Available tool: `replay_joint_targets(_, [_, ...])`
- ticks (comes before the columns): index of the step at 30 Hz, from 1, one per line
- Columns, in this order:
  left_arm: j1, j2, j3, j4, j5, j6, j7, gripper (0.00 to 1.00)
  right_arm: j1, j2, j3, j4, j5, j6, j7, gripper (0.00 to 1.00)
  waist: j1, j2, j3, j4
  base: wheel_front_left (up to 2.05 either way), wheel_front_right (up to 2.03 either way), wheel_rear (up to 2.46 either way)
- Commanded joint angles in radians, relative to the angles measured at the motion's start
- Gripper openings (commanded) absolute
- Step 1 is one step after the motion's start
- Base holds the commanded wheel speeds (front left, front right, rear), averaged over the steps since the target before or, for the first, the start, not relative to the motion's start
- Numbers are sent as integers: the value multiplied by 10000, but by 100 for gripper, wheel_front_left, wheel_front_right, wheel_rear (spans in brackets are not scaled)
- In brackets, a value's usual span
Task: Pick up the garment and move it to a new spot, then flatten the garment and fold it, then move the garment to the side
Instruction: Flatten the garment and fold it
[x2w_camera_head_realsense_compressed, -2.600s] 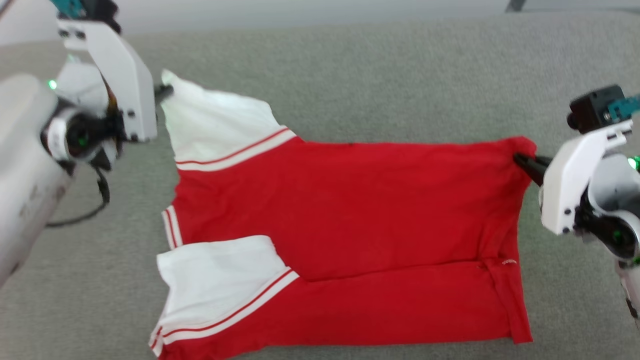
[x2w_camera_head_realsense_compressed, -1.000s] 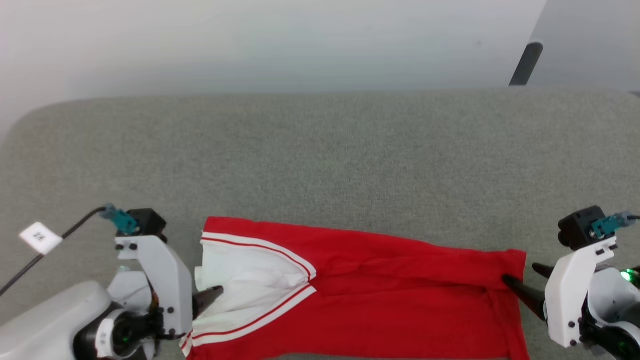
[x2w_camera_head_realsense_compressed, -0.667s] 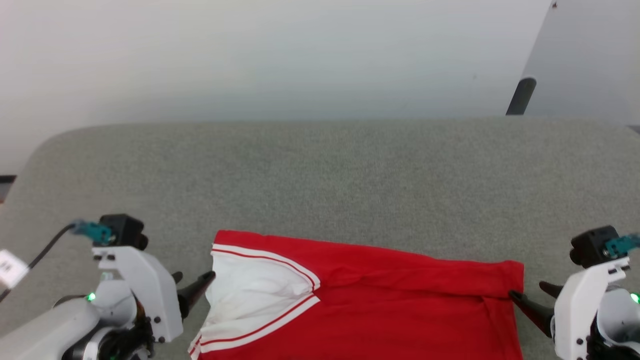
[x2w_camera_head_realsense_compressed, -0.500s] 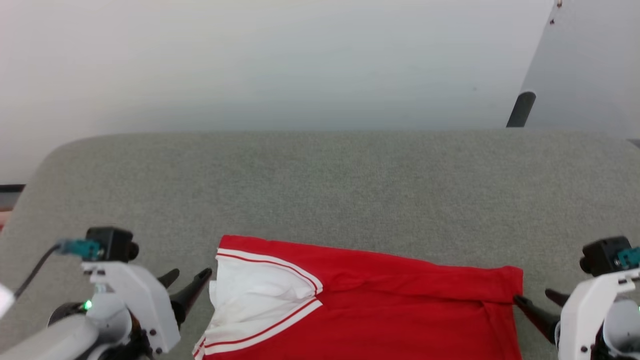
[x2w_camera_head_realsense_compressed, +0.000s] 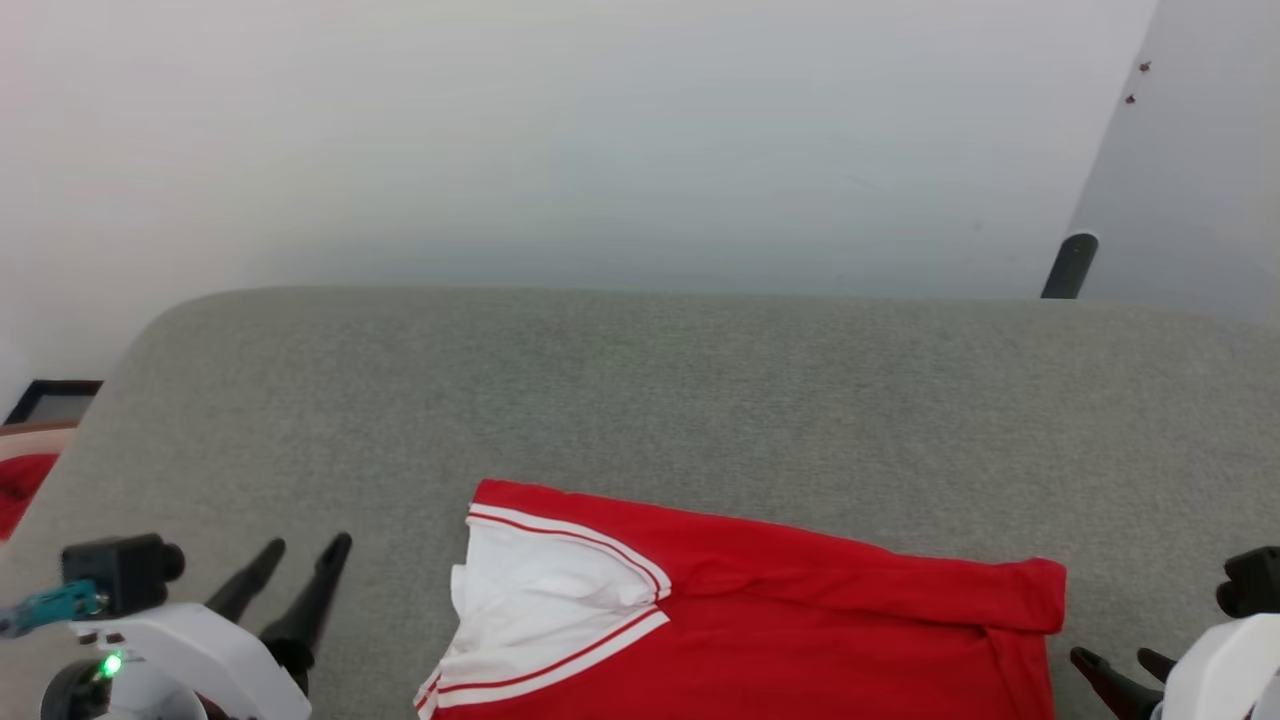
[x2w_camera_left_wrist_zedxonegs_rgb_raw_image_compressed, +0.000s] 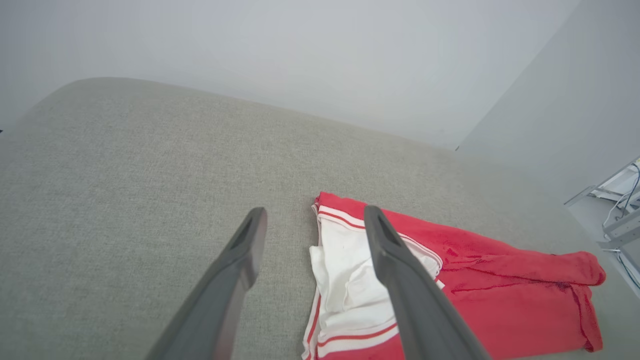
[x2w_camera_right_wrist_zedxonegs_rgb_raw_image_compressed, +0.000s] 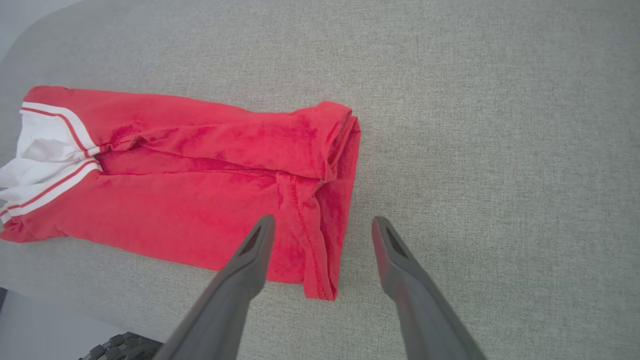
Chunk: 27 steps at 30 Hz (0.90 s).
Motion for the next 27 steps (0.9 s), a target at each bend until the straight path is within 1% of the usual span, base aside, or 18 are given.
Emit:
replay_joint_targets(1, [267,-178,365,38,302,-81,-43,100,141,42,-123,-22,-95,-4,28,100,0,-1,-21,83,0,0,0])
replay_joint_targets(7, [1938,-1304,2839,369,1598,-446,-29,100,137,212,-583,231,-177,-4,225,100,0,-1,21,314,0,0,0])
replay_joint_targets(10, [2749,-1829,3772,464,2147,-698,-33,100,30,217,-743,417,-228,-4,324,100,0,-1,74,442,0,0,0])
replay_joint_targets(13, [3283,-2261,4504,500,2655,-968,-34,100,-117,205,-900,676,-249,-2,446,100,0,-1,162,602,0,0,0])
replay_joint_targets(20, [3838,-3046,5559,497,3682,-1482,-33,100,-572,200,-1111,1414,-359,-2,789,100,0,-1,459,1075,0,0,0])
replay_joint_targets(27, [3901,-3674,6133,465,4828,-1957,-34,100,-1117,131,-971,2265,-349,-2,1023,100,0,-1,928,1599,0,0,0])
